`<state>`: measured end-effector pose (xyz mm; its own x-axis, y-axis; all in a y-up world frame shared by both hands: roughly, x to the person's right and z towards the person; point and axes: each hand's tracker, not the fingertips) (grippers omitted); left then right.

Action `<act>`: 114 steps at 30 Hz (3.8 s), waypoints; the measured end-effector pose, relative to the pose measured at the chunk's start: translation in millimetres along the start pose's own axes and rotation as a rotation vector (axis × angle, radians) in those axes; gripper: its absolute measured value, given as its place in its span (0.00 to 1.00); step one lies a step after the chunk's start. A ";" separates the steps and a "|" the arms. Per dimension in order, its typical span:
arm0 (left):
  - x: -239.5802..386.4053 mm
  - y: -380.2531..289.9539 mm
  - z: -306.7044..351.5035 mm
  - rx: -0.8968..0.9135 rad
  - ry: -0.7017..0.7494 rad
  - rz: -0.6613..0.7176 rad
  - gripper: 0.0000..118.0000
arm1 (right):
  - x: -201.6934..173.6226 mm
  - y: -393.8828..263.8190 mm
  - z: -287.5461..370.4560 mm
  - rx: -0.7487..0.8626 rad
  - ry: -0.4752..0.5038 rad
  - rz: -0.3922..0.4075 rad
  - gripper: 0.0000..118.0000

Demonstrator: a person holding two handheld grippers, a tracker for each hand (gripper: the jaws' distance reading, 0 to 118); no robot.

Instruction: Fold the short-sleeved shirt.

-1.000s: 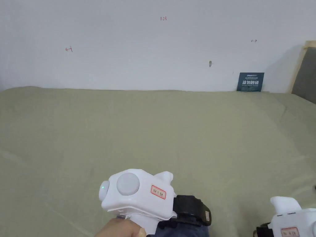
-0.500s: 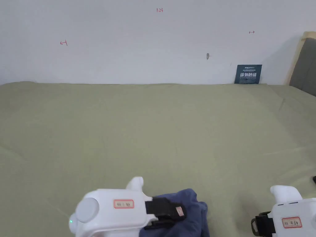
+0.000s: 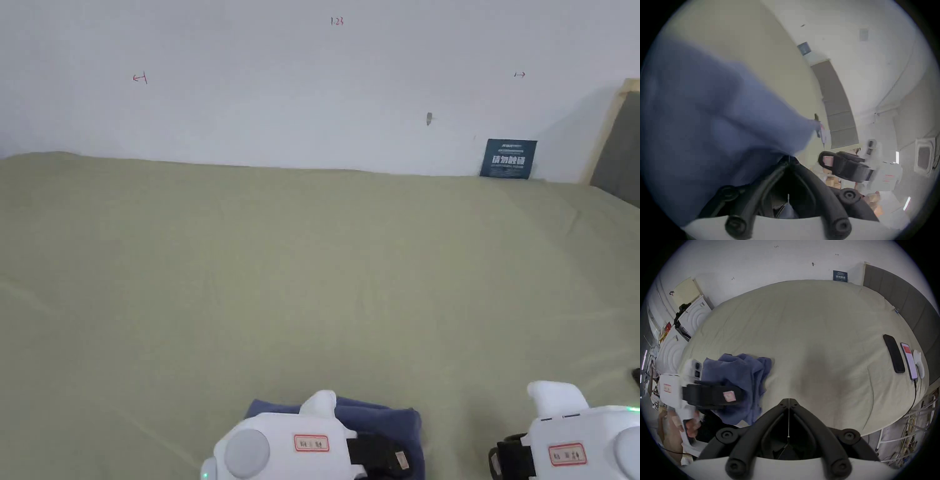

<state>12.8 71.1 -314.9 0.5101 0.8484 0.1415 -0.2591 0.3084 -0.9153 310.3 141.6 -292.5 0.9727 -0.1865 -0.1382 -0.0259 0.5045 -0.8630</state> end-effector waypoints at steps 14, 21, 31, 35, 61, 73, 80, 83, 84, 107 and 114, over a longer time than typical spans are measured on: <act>-43.4 44.7 173.4 0.232 0.204 -0.029 0.00 | -63.1 22.4 -17.5 -0.051 0.213 0.017 0.00; -80.6 43.2 171.7 0.223 0.218 0.034 0.00 | -101.5 32.7 -63.3 -0.157 0.235 0.057 0.00; -116.5 45.2 149.2 0.082 0.128 0.015 0.96 | -119.6 23.0 -98.3 -0.185 0.143 0.093 0.00; -122.5 49.1 135.1 0.065 -0.067 0.050 0.96 | -119.4 22.6 -98.7 -0.186 0.141 0.087 0.00; -95.3 63.1 112.0 -0.050 0.084 -0.059 0.23 | -150.5 28.6 -81.4 -0.111 0.134 0.125 0.00; -138.4 131.3 255.8 0.050 0.300 -0.076 0.22 | -241.2 53.7 -87.2 -0.052 0.227 0.170 0.00; -177.2 163.3 345.5 0.067 0.450 -0.049 0.22 | -301.2 62.7 -123.7 -0.081 0.205 0.210 0.00; -194.4 179.9 381.3 0.088 0.479 -0.058 0.22 | -318.1 66.4 -138.4 -0.086 0.235 0.199 0.00; -202.3 186.8 392.6 0.091 0.465 -0.058 0.22 | -323.2 67.4 -143.1 -0.086 0.237 0.197 0.00; -196.9 158.7 509.4 0.369 0.759 0.073 0.00 | -310.4 55.4 -119.0 -0.081 0.223 0.204 0.00; -106.8 118.5 381.7 0.308 0.786 -0.061 0.00 | -256.7 43.4 -84.5 -0.046 0.174 0.149 0.00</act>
<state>-385.4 181.2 -294.5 0.9231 0.3152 -0.2203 -0.3660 0.5442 -0.7549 40.0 140.2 -335.5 0.9032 -0.2574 -0.3435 -0.1801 0.4990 -0.8477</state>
